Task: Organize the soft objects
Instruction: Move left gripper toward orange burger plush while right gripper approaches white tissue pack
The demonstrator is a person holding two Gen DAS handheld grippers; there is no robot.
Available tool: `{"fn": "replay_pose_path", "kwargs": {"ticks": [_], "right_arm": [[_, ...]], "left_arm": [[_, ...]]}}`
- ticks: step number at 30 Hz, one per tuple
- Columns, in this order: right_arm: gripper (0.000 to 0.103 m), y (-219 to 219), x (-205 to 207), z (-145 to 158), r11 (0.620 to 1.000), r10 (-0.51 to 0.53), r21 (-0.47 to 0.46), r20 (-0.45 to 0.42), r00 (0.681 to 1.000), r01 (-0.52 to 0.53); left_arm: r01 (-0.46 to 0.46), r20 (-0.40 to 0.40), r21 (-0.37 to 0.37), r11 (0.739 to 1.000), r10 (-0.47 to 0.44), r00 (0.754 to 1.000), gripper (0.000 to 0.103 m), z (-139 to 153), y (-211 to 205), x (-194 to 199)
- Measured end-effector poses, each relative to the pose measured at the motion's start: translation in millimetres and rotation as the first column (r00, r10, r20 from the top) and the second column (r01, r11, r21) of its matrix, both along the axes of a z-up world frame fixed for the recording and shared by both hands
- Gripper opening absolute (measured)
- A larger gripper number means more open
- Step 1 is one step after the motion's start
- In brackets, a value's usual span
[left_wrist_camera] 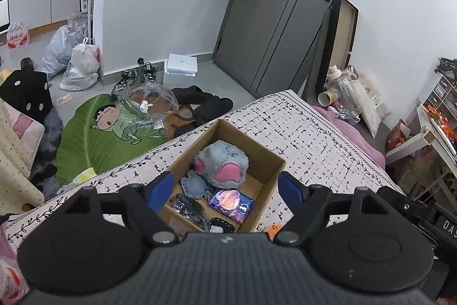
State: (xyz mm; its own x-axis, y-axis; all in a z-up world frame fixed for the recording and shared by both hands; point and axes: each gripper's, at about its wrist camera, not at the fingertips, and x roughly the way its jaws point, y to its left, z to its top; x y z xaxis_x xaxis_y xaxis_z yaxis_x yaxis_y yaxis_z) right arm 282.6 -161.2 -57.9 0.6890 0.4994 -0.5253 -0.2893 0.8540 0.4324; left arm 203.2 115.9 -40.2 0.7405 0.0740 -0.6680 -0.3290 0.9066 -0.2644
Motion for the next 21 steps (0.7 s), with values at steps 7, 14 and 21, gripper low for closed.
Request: {"fn": "replay_pose_path", "kwargs": {"ticks": [7,14,21], "right_arm": [[0.1,-23,1,-4,0.998,-0.064,-0.014,-0.052,0.997,0.063],[0.1,-40,8,-14,0.995,-0.095,-0.001,-0.096,0.991,0.095],[0.1,-50,19,-29,0.995,-0.09,0.023,-0.127,0.988,0.093]], "left_arm": [[0.033,-0.003,0.004,0.999,-0.033,0.999,0.079,0,-14,-3],[0.046,-0.024,-0.005,0.999,-0.046,0.999,0.079,-7,-30,2],[0.044,-0.065,0.001,0.999,-0.044,0.997,0.079,-22,-46,14]]}}
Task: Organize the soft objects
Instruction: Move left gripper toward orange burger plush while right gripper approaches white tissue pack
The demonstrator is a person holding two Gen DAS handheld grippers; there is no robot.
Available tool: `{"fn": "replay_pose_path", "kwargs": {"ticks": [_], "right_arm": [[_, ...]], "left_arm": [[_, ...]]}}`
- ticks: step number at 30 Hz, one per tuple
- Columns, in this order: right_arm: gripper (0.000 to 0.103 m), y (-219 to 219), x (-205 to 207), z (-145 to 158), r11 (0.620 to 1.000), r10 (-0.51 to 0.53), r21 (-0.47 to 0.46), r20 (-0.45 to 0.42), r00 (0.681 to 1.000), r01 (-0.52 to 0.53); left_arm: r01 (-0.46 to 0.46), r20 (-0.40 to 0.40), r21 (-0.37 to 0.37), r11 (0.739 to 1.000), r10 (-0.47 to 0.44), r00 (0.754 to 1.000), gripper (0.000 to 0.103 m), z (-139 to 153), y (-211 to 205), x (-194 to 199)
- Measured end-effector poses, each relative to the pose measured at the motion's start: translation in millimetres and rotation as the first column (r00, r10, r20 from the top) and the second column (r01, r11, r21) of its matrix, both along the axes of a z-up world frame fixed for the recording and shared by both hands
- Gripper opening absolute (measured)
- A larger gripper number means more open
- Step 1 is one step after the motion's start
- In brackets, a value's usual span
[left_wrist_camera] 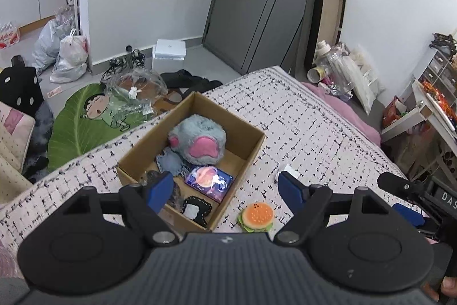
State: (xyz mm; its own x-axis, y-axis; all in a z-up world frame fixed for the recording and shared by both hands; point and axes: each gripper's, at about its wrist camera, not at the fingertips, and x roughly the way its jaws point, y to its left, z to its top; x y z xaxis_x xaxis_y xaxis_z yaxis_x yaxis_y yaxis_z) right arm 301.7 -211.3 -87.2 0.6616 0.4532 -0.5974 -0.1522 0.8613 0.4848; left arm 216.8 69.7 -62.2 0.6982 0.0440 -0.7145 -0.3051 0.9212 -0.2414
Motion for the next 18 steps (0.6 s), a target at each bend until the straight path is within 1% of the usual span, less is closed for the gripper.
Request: {"fn": "replay_pose_path", "kwargs": {"ticks": [3,6,9,13,16,18], "right_arm": [[0.1,-2,5,-7,1.0,0.017,-0.007,-0.011,1.0,-0.017],[0.1,-3,10,-12,1.0,0.026,-0.015,-0.013,1.0,-0.026],[0.1,-3,14,-16,0.997,0.067,-0.026,-0.015,0.998,-0.067],[0.1,0,18,-19,0.993,0.094,-0.068,-0.008,0.996,-0.094],[0.1,0,23,-22,0.99,0.122,-0.069,-0.009,0.993,-0.122],[0.1,0,25,-21,0.989,0.129,-0.071,-0.004,0.992,-0.129]], "left_arm": [[-0.021,-0.019,-0.009,1.0,0.02,1.0,0.079,-10,-6,4],[-0.059,-0.054,0.028,0.998,0.06,0.997,0.079,-20,-13,10],[-0.055,-0.08,0.032,0.998,0.058,0.995,0.079,-29,-19,16],[-0.07,-0.099,0.045,0.997,0.074,0.992,0.079,-37,-28,21],[-0.086,-0.105,0.047,0.995,0.091,0.99,0.079,-42,-37,26],[-0.081,-0.107,0.066,0.994,0.088,0.99,0.079,-44,-44,29]]}}
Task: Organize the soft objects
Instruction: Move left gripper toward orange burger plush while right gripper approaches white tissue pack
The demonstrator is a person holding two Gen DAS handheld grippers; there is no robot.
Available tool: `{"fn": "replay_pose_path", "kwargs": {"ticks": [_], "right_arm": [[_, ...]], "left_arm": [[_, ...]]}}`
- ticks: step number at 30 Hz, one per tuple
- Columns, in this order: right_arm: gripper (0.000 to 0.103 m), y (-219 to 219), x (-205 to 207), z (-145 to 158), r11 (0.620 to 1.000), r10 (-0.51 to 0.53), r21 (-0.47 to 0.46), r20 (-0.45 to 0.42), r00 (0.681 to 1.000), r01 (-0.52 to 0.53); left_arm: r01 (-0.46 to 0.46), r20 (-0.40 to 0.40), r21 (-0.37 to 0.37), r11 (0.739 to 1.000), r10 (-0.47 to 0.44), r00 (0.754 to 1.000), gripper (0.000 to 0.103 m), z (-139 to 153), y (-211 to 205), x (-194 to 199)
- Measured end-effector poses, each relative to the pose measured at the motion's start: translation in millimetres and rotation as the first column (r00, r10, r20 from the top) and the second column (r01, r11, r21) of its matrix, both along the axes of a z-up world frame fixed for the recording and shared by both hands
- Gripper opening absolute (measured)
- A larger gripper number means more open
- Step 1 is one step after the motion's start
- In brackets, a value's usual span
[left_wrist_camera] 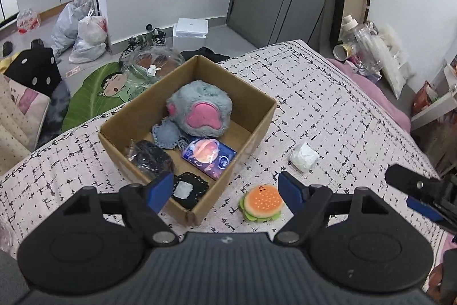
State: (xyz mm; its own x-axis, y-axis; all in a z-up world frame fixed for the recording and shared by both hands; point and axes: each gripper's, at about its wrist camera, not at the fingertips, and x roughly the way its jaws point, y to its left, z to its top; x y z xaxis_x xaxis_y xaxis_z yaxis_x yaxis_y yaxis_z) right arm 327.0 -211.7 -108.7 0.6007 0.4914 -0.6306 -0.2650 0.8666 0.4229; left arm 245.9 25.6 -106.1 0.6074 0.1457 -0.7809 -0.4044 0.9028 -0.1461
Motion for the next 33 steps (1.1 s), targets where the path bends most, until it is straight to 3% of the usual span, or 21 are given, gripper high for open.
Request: {"fn": "replay_pose_path", "kwargs": {"ticks": [5,12,22,30,33], "right_arm": [[0.1,-7,10,-2,0.999,0.021,0.026,-0.01,1.0,-0.02],[0.1,-28,30,-20,0.994,-0.029,0.101,-0.104,0.994,0.04],[0.1,-37,50,-48,0.985,-0.022,0.165,-0.197,0.98,0.056],[0.1,-37,57,-50,0.979,0.019,0.204,-0.207,0.978,0.025],[0.1,-35,63,-55,0.975,0.038,0.221,-0.204,0.978,0.008]], "left_arm": [[-0.007,-0.008,0.016,1.0,0.007,1.0,0.079,-12,-20,7],[-0.025,-0.034,0.028,0.999,0.026,0.999,0.078,-31,-42,17],[-0.068,-0.06,0.036,0.997,0.07,0.996,0.076,-51,-58,30],[-0.134,-0.058,0.044,0.99,0.137,0.989,0.075,-68,-68,35],[-0.167,-0.099,0.039,0.985,0.17,0.98,0.071,-78,-66,39]]}}
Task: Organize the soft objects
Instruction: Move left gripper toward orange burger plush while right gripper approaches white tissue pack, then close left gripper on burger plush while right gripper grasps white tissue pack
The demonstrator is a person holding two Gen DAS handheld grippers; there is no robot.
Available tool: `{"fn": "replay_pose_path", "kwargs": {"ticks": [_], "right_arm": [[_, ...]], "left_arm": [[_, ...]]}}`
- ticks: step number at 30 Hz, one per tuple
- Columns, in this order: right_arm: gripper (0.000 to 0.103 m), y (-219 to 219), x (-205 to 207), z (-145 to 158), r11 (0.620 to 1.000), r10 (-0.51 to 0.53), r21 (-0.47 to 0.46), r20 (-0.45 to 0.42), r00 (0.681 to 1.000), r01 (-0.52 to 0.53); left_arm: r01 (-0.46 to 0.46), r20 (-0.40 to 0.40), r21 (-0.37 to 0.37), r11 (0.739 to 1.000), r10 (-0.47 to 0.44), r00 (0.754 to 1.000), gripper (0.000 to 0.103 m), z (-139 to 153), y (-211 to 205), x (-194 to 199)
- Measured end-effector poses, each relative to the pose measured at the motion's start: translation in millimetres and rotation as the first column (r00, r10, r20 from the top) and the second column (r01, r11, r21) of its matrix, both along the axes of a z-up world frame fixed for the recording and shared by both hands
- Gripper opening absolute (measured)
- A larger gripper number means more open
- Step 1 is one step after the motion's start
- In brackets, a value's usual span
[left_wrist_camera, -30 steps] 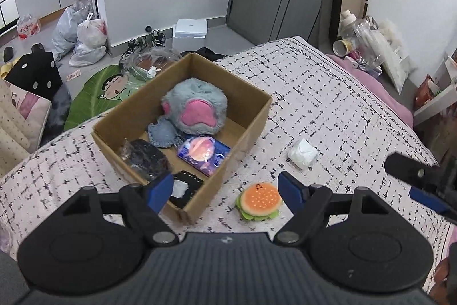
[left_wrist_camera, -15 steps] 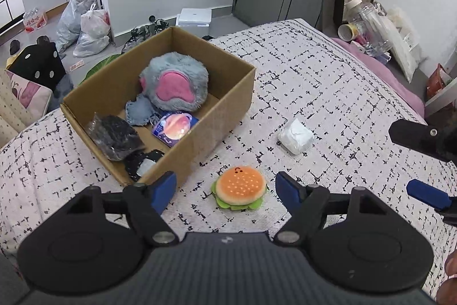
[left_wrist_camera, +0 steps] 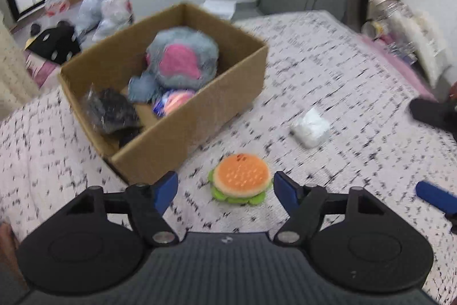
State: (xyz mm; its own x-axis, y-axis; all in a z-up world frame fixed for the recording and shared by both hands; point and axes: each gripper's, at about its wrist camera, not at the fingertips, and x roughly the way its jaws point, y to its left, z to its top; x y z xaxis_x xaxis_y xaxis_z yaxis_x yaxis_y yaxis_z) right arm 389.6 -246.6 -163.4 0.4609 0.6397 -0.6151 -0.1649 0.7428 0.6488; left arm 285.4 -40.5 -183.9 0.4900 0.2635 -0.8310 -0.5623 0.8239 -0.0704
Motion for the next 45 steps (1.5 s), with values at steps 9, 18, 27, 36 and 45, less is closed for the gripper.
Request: {"fn": "replay_pose_path", "kwargs": {"ticks": [9,18,27,36,45], "right_arm": [[0.099,4,19,-26,1.0,-0.007,0.015,-0.077,0.997,0.008],[0.099,14,39,-45,1.0,0.021,0.009,-0.121,0.992,-0.02],[0.093,28,60,-65,0.999,0.053,0.0,-0.147,0.988,-0.054],[0.088,48,80,-77,0.995,0.092,-0.025,-0.147,0.985,-0.096],[0.039,69,84,-84,0.988,0.129,-0.074,-0.122,0.984,-0.139]], "left_arm": [[-0.059,-0.059,-0.037,0.998,0.057,0.997,0.068,-32,4,17],[-0.119,-0.051,-0.065,0.991,0.116,0.992,0.068,-58,-1,27],[-0.174,0.016,-0.073,0.982,0.176,0.984,0.047,-57,11,32],[-0.184,0.007,-0.074,0.98,0.186,0.983,0.044,-57,9,33],[-0.202,-0.019,-0.128,0.971,0.201,0.979,0.044,-56,14,34]]}}
